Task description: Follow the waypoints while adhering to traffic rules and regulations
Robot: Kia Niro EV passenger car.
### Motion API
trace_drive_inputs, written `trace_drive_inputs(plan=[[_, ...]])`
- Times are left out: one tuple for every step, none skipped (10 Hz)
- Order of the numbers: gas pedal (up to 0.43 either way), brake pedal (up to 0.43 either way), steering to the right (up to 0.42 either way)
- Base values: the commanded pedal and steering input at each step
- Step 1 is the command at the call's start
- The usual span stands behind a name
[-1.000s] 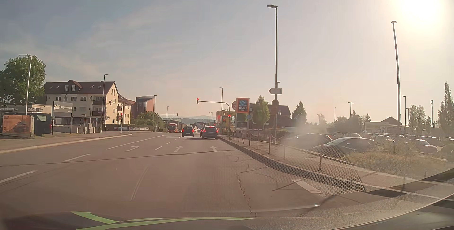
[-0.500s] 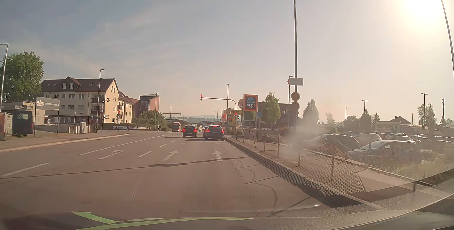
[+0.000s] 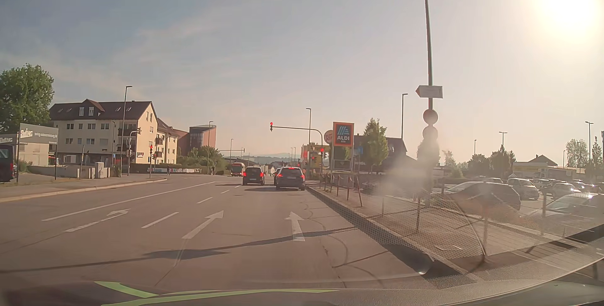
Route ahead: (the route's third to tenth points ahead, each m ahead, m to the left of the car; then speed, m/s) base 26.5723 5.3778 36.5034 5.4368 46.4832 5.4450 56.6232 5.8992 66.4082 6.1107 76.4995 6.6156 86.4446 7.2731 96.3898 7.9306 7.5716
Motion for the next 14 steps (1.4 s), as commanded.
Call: trace_drive_inputs(plan=[[0.000,0.183,-0.016],[0.000,0.189,-0.014],[0.000,0.189,-0.013],[0.000,0.189,-0.014],[0.000,0.195,-0.013],[0.000,0.195,-0.013],[0.000,0.195,-0.013],[0.000,0.195,-0.013],[0.000,0.201,-0.013],[0.000,0.201,-0.012],[0.000,0.201,-0.013],[0.000,0.201,-0.011],[0.000,0.213,-0.010],[0.000,0.213,-0.009]])
